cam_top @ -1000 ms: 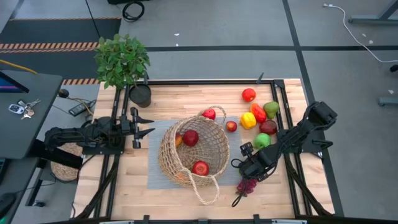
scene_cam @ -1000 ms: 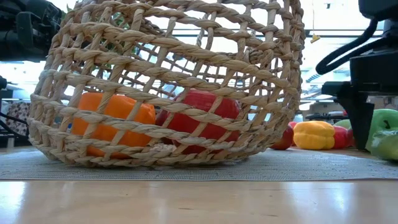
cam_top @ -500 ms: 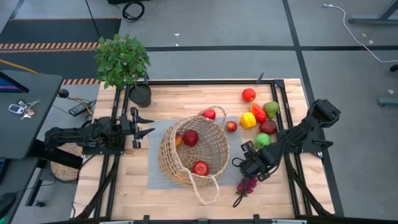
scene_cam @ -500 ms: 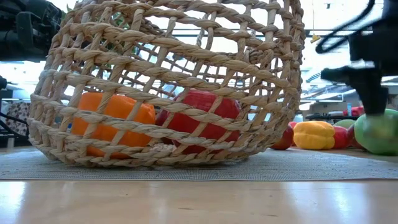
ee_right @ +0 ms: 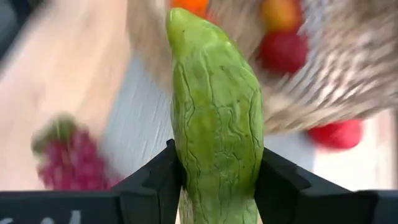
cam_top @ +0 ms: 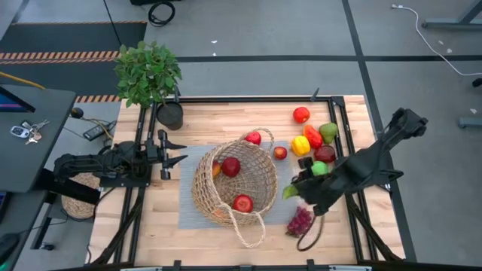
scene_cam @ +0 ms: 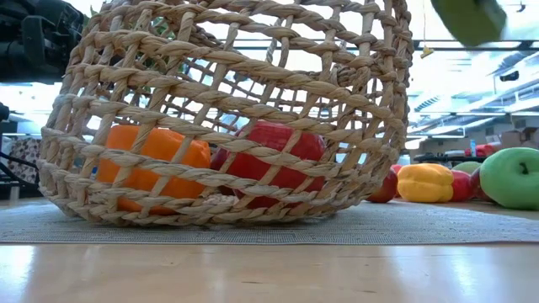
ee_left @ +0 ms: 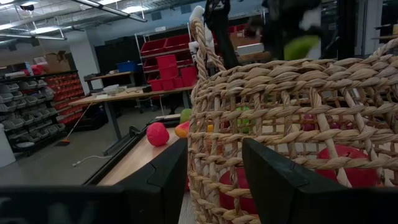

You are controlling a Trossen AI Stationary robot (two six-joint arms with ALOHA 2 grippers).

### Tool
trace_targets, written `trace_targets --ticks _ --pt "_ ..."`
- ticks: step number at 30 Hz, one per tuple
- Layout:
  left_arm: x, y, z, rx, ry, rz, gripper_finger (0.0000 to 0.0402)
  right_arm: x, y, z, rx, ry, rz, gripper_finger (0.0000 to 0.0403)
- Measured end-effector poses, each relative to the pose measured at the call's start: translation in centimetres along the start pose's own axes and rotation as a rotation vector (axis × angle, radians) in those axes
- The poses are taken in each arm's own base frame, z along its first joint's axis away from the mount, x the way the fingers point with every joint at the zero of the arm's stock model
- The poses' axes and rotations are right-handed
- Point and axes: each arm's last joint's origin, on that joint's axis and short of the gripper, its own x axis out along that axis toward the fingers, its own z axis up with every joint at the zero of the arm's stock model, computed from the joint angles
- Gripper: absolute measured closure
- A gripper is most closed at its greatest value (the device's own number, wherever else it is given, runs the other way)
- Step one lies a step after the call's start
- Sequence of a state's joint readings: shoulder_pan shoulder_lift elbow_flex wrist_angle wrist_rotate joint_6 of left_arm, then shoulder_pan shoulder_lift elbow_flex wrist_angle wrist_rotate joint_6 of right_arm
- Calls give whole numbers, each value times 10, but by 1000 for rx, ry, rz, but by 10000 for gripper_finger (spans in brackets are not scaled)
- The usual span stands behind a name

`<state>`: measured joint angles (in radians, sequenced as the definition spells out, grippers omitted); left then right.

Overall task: Build produce basket
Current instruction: Put the cucumber into the brown basket

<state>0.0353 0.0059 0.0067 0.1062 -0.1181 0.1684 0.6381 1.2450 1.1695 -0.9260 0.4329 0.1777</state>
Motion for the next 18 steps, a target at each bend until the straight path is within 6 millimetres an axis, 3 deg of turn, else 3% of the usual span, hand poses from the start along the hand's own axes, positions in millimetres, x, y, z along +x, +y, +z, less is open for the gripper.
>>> trace_targets --ticks 10,18 --pt "0 0 0 0 0 1 241 -68 -31 5 209 -433 29 233" --pt "0 0 0 0 0 0 241 -82 -37 4 228 -517 53 233"
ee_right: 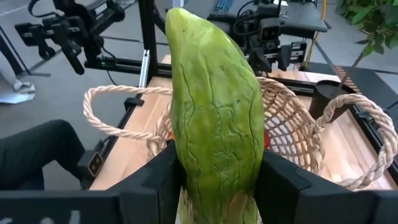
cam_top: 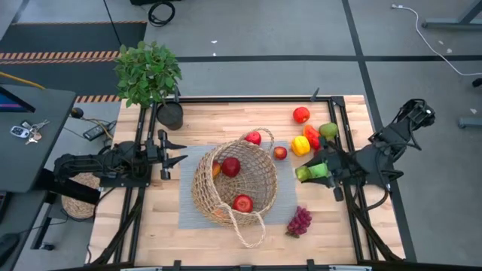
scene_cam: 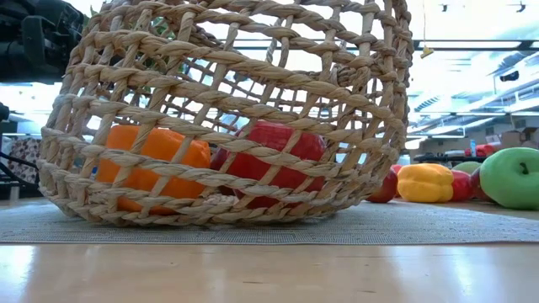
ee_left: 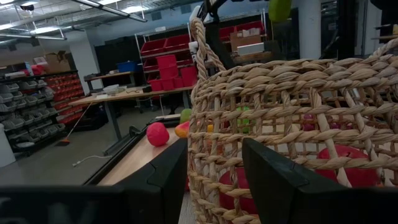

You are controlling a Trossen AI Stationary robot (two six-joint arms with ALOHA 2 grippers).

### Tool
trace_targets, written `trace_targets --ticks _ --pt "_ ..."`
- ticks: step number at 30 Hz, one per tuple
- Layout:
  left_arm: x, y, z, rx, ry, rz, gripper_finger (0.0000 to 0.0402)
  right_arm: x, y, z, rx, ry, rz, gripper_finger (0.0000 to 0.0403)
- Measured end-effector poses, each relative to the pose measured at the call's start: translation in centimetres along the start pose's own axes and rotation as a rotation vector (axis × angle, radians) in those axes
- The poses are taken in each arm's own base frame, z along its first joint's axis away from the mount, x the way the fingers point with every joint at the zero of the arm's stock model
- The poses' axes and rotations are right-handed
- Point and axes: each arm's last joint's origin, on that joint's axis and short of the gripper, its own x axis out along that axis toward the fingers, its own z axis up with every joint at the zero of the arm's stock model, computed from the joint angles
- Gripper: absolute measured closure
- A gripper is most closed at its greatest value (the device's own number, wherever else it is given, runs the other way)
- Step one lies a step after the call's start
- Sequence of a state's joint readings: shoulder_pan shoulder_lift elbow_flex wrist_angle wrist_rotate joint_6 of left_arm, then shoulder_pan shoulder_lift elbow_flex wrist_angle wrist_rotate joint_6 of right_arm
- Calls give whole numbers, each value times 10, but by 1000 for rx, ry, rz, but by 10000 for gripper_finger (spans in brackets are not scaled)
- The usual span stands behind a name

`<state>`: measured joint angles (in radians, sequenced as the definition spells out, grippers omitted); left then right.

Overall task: Build produce basket
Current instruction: Put the cucumber into the brown basket

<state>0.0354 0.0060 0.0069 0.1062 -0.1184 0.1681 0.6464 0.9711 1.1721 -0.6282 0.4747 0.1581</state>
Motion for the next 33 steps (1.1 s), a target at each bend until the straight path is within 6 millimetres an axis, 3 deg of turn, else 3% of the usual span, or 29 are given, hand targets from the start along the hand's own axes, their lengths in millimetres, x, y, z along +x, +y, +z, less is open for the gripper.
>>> trace_targets --ticks 9,16,25,33 --pt "0 0 0 0 0 0 241 21 11 1 -124 11 0 233" --pt "0 0 0 0 0 0 241 32 15 -4 -650 76 -86 233" --pt "0 0 0 0 0 0 241 33 25 -7 -1366 111 -53 233" --pt "0 0 0 0 0 0 241 30 28 -7 -1460 126 -87 233"
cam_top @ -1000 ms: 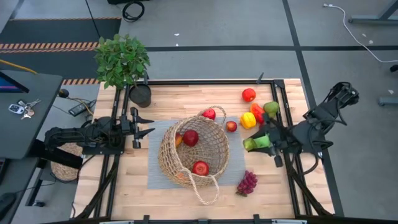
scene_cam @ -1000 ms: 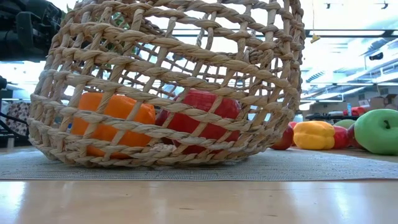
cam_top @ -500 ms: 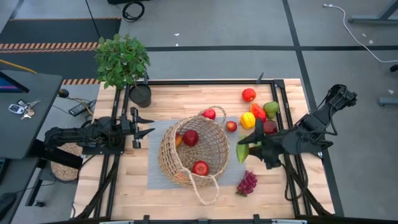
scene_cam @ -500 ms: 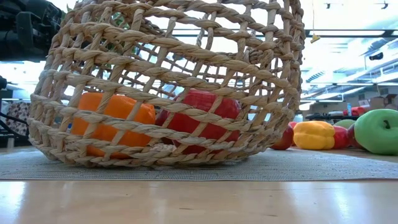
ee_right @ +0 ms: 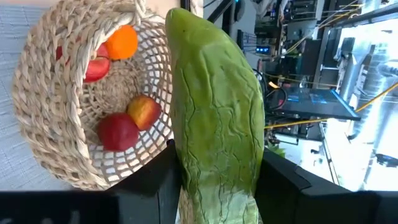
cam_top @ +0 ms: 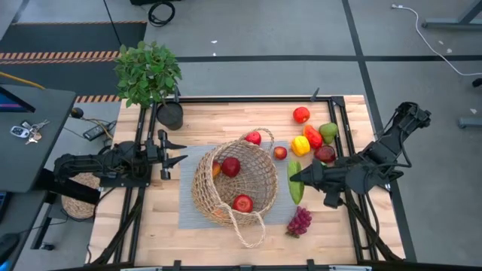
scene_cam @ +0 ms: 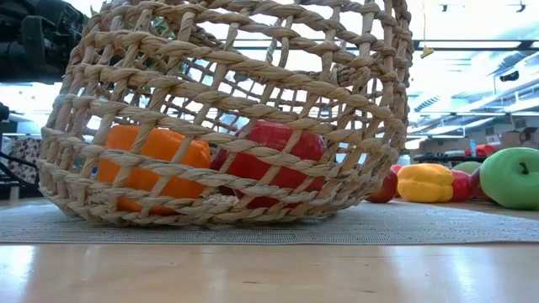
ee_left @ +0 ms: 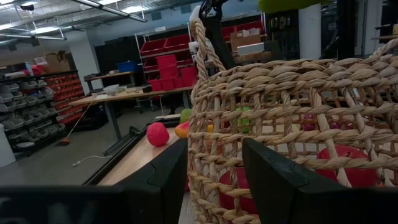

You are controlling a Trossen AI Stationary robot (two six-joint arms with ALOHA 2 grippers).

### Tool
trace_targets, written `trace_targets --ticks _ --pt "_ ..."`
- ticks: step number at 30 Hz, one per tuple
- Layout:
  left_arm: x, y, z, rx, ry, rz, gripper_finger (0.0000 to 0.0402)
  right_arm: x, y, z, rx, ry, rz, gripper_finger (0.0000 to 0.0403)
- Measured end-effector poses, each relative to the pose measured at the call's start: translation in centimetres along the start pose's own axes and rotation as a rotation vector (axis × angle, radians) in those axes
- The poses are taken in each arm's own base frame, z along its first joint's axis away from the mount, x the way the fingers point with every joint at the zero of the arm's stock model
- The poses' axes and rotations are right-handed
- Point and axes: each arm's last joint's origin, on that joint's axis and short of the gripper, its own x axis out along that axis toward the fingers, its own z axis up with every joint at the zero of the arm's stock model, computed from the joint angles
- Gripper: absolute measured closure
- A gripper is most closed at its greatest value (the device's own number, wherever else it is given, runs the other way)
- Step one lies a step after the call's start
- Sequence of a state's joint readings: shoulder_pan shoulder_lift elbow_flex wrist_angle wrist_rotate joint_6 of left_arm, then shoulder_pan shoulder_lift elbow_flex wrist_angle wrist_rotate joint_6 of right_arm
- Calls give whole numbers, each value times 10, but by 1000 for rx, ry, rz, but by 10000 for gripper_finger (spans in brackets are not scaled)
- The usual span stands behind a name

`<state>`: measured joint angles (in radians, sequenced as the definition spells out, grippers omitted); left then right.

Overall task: Build produce basket
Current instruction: Put the cucumber into the brown basket

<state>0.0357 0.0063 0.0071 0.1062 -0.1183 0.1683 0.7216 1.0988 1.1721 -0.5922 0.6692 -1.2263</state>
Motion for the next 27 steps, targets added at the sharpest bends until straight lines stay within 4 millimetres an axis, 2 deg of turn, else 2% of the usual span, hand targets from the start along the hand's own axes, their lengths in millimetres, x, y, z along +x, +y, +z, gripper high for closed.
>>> trace_targets --ticks 4,7,11,18,22,27 --pt "0 0 0 0 0 0 241 1 -1 2 90 -37 -2 233" --pt "0 0 0 0 0 0 241 9 -6 4 306 -95 -6 233" --pt "0 0 0 0 0 0 241 26 -11 4 559 -82 -32 233" --pt "0 0 0 0 0 0 241 74 -8 0 959 -12 -16 233" --pt "0 0 0 0 0 0 241 110 1 -7 1028 70 10 233" --pt "0 0 0 0 0 0 241 157 24 -19 1128 148 136 233"
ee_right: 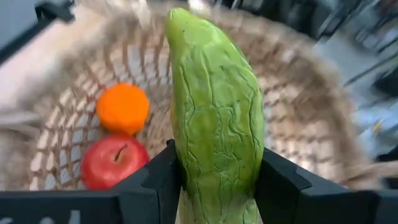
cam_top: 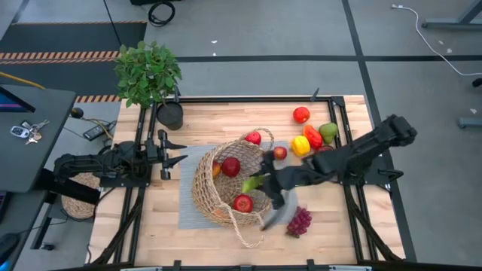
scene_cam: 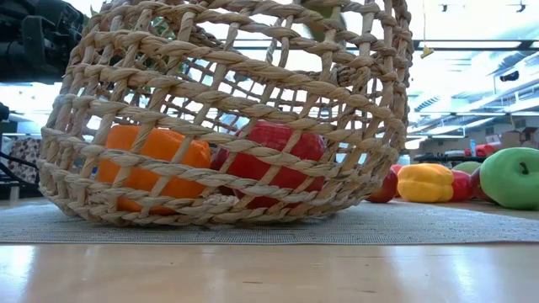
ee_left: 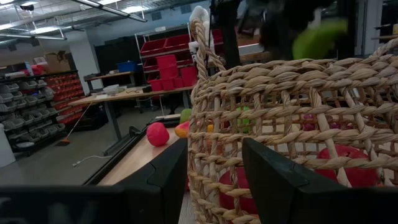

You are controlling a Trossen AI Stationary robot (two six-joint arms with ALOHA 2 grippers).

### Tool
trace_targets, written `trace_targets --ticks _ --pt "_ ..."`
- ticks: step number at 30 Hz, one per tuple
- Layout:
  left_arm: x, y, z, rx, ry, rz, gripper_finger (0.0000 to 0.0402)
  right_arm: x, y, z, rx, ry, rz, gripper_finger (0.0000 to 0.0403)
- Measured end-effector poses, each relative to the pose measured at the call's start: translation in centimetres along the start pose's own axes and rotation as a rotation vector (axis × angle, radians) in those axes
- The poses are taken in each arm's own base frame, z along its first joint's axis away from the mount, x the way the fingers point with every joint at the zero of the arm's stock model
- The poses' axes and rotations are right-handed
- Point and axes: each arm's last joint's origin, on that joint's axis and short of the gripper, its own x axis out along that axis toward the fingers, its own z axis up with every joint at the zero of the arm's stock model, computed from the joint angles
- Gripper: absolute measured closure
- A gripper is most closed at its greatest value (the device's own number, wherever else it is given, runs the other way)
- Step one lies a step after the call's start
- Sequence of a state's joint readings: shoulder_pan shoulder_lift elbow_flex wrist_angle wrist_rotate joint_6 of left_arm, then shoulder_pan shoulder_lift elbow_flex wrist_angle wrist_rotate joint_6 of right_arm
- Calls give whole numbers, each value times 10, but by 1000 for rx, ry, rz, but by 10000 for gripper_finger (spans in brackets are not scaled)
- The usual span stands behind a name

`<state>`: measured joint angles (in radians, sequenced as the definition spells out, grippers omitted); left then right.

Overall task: Build produce basket
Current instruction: Put the cucumber into the brown basket

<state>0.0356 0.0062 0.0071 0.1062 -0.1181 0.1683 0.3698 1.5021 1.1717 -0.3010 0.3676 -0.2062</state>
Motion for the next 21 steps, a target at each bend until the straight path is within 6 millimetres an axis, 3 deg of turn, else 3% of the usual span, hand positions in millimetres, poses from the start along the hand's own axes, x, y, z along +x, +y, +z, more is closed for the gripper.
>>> trace_targets --ticks 5,10,16,21 --pt "0 0 0 0 0 0 241 40 -3 -15 67 97 103 233" --pt "0 0 0 0 0 0 241 62 -4 -14 95 147 152 233" --pt "0 0 0 0 0 0 241 67 -11 -7 102 192 165 227" --pt "0 0 0 0 0 0 241 60 -20 1 127 159 197 190"
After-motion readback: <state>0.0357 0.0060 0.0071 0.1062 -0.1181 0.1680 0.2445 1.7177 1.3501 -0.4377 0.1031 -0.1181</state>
